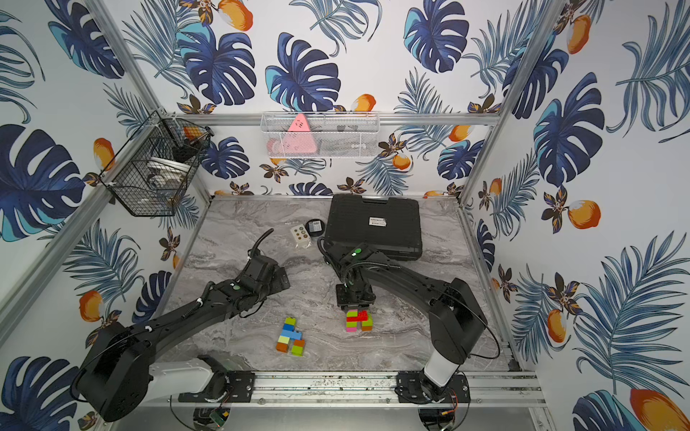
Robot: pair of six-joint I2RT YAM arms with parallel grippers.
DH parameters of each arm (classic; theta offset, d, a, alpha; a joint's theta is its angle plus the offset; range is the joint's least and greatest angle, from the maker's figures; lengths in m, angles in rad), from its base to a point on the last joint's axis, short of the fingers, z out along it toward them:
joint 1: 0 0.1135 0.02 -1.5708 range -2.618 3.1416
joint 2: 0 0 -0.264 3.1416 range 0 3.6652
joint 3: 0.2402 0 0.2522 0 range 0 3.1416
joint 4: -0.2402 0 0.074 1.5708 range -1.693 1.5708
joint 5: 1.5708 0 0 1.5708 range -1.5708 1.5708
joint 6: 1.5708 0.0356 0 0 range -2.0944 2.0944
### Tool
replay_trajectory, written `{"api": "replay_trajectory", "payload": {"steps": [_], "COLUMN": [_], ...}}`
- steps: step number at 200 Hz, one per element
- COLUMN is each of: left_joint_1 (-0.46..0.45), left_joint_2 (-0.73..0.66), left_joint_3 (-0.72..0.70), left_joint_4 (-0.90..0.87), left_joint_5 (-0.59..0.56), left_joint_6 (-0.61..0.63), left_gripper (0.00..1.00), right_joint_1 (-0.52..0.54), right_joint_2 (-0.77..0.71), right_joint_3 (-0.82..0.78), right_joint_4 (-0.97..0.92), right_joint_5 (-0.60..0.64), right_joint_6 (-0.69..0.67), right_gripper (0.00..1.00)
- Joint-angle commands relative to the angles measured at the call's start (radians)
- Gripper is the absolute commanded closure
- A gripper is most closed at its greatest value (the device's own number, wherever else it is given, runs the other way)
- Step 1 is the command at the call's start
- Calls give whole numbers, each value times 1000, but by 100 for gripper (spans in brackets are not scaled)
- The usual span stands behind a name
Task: Assemble the letter h with lego
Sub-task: Place the lego brick at the center of the board, then reset both arms
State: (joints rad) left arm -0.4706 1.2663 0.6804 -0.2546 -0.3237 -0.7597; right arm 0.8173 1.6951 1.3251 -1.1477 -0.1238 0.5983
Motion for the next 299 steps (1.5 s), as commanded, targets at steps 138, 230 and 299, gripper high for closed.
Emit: {"api": "replay_trajectory", "payload": {"steps": [138,230,299], "left_joint_1": [1,-66,-138], "left_joint_2": [15,-144,-282], "left_joint_3": [2,39,-116], "left_joint_4": [32,-27,299], "left_joint_5": [11,-170,-141], "left_joint_6": [13,119,704], "left_gripper": [2,1,1], "right_joint_1": [-46,-59,-75], "right_joint_2": [136,-331,-939], "right_joint_3": [-25,-119,-746], "right_joint_4": [46,266,1028], "right_joint_5": [-92,245,775], "right_joint_6": [-70,-46,-410], "right_gripper": [54,0,0]}}
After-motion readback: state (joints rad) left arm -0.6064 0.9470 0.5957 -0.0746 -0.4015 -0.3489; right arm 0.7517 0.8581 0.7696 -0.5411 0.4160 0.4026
